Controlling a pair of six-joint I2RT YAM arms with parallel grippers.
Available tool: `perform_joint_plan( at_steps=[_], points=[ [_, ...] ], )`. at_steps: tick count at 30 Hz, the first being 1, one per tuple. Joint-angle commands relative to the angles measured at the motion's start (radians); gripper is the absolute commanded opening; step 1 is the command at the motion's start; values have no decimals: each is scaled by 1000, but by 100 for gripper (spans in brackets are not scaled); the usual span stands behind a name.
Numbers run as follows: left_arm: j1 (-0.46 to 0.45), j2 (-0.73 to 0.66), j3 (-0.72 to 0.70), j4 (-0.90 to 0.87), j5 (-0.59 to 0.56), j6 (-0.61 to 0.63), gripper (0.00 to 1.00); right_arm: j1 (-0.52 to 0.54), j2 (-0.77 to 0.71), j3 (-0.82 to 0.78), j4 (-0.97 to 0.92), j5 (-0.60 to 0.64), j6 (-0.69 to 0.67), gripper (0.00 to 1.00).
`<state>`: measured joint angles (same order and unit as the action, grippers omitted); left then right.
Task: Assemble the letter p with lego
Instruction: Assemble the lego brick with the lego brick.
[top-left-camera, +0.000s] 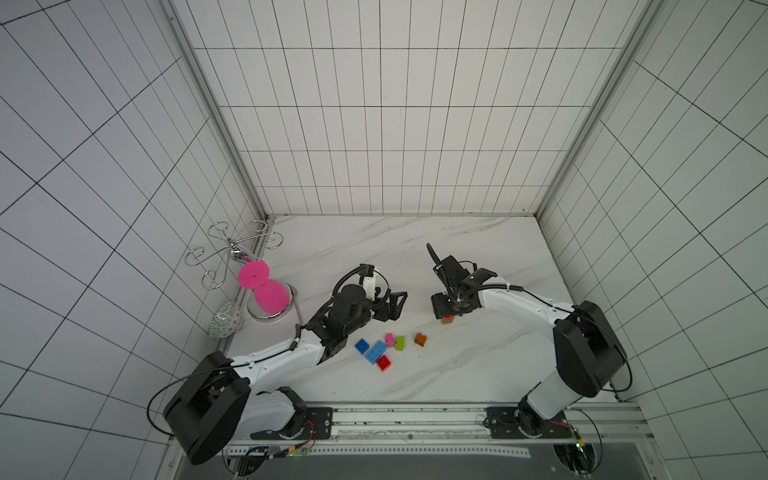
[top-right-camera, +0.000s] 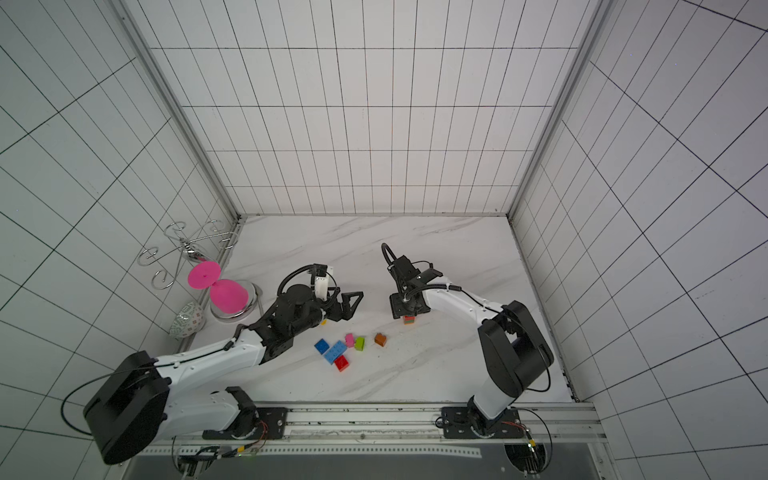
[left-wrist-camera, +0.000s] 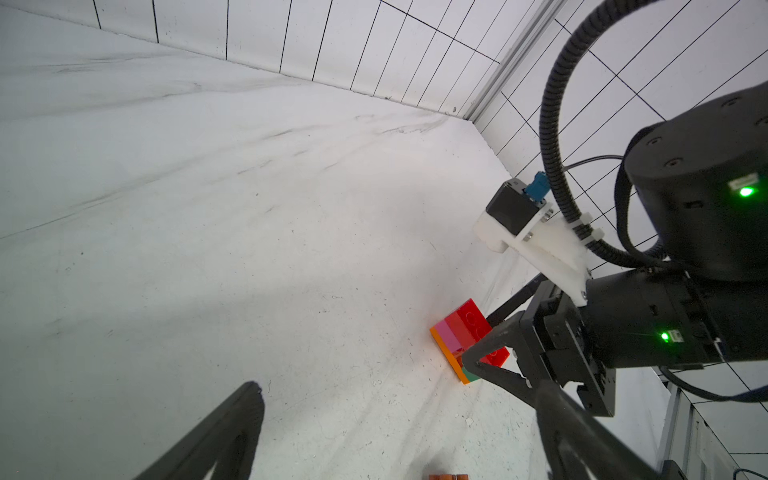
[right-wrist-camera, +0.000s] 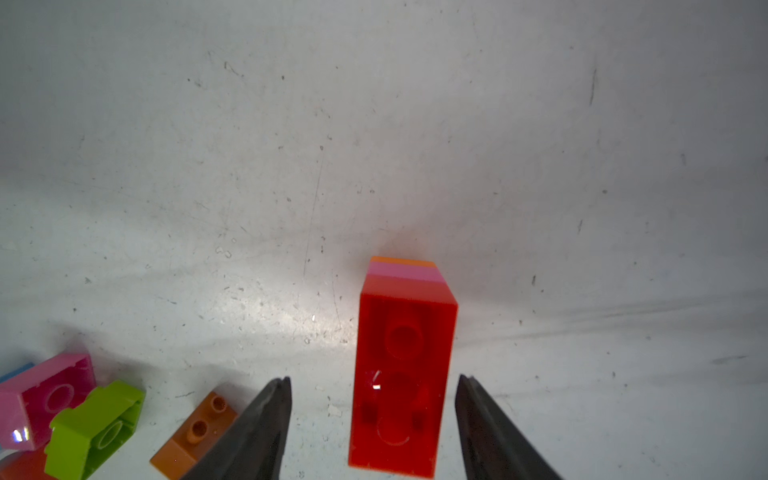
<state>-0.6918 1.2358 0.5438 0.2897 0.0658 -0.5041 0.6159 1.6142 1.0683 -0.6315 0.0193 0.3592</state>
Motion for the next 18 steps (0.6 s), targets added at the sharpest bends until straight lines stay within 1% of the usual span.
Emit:
perform_joint_plan(
  at_steps=[1, 3, 4, 5, 7, 10, 16, 17, 18],
  points=[
    [3, -8, -10, 8, -18, 10, 97, 4, -14, -50, -25, -1, -9, 56],
    [2, -6, -9, 10, -20, 10, 97, 6, -17, -63, -24, 12, -12, 46],
    [2, -6, -8, 11, -20, 10, 97, 6, -17, -67, -22, 14, -16, 38],
    [2, -4, -8, 11, -19, 10, 97, 5, -16, -67, -22, 17, -19, 33],
    [3, -1, -8, 11, -17, 10, 97, 7, -9, -67, -21, 24, -26, 25],
    [2, 1, -7, 12, -18, 12, 97, 7, 10, -65, -16, 24, -37, 18],
    [3, -2, -8, 9, -24, 14, 97, 11, 58, -51, -14, 21, -67, 16],
    [2, -3, -8, 9, -25, 15, 97, 11, 62, -46, -20, 24, -72, 16],
    [2, -4, -8, 6, -28, 15, 97, 12, 62, -40, -30, 32, -77, 19]
  ],
)
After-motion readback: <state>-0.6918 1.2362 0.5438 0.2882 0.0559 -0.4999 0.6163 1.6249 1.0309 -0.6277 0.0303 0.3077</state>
